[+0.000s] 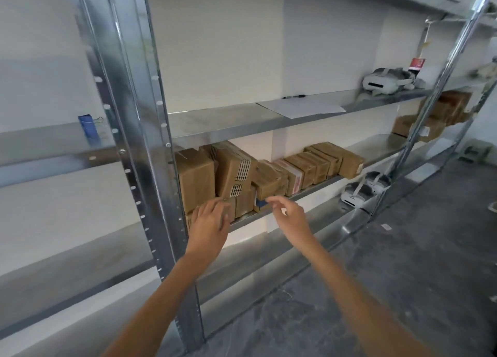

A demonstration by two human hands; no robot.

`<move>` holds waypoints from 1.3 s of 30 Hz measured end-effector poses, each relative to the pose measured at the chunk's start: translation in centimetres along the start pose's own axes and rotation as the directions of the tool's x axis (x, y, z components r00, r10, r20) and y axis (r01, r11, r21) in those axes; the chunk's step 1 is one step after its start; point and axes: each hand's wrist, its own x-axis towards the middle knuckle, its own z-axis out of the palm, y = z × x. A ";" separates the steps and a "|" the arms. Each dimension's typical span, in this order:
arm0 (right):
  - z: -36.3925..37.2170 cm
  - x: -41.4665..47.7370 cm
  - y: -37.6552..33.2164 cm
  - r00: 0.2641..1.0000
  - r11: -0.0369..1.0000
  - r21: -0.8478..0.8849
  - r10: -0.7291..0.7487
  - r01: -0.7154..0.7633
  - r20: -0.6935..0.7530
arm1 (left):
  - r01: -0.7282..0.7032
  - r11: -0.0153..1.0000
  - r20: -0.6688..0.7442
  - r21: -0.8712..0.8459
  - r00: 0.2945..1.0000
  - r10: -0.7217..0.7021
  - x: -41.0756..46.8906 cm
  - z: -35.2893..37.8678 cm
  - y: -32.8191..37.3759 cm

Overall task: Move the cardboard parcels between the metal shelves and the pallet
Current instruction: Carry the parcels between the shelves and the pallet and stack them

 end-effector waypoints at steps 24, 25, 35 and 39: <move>6.1 26.0 -2.4 0.897 0.838 -0.474 -0.040 0.270 0.440 | 0.141 0.988 -0.423 0.061 0.900 -0.102 13.9 6.1 2.7; 6.8 27.0 -2.1 0.887 0.843 -0.472 -0.014 0.260 0.462 | 0.141 0.988 -0.436 0.064 0.894 -0.100 14.4 5.9 2.4; 3.3 30.0 0.1 0.887 0.999 -0.009 -0.039 0.048 0.459 | 0.277 0.955 -0.424 0.109 0.881 -0.208 15.6 6.7 0.9; -0.4 30.4 2.7 0.863 0.957 0.251 -0.003 -0.143 0.505 | 0.324 0.935 -0.472 0.148 0.853 -0.221 15.9 7.3 2.6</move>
